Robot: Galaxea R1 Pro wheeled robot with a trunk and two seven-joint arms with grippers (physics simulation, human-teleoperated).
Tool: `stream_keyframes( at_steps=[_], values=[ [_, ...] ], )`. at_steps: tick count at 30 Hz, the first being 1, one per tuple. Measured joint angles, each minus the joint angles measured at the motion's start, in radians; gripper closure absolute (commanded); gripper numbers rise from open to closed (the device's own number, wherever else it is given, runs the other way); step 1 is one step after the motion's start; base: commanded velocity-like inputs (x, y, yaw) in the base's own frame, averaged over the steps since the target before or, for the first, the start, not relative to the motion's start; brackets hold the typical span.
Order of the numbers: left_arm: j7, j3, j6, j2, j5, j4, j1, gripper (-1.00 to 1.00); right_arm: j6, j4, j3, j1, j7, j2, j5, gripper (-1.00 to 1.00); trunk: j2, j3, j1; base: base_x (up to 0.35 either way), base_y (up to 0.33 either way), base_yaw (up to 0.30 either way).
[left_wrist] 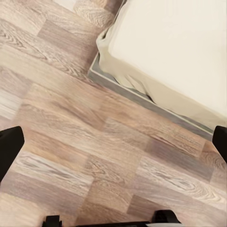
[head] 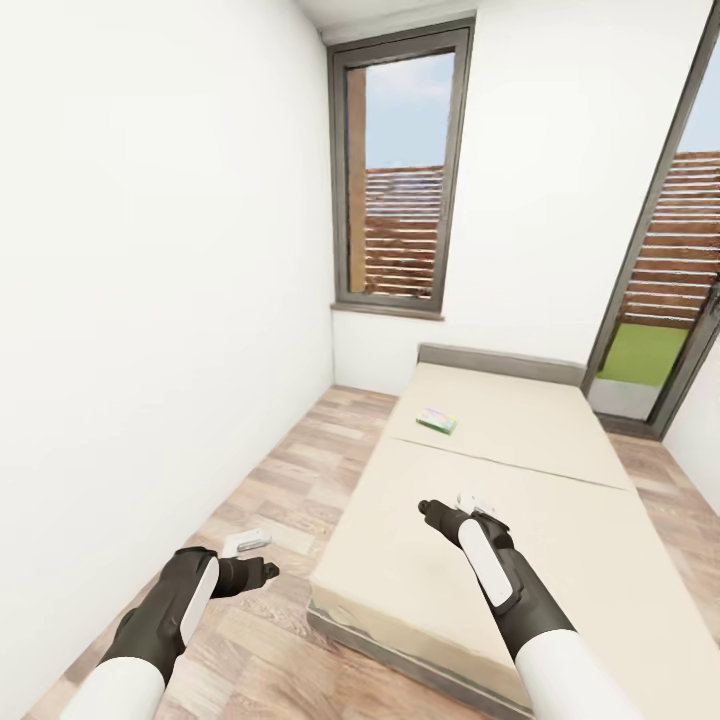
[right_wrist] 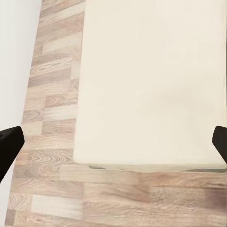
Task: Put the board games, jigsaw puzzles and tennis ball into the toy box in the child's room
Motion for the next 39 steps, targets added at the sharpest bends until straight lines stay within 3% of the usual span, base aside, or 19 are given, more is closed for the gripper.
stream_keyframes(
  at_steps=[22,39],
  values=[
    [0.000,0.000,-0.001,0.000,0.000,0.000,0.000,-1.00,-0.002,0.000,0.000,0.000,0.000,0.000,-0.002,-1.00,0.000,-0.027,0.000,0.155,0.158,-0.196],
    [0.000,0.000,-0.001,0.000,0.000,0.000,0.000,-1.00,-0.001,0.000,0.000,0.000,0.000,0.000,-0.004,-1.00,0.000,-0.043,0.000,0.042,0.029,-0.234]
  ],
)
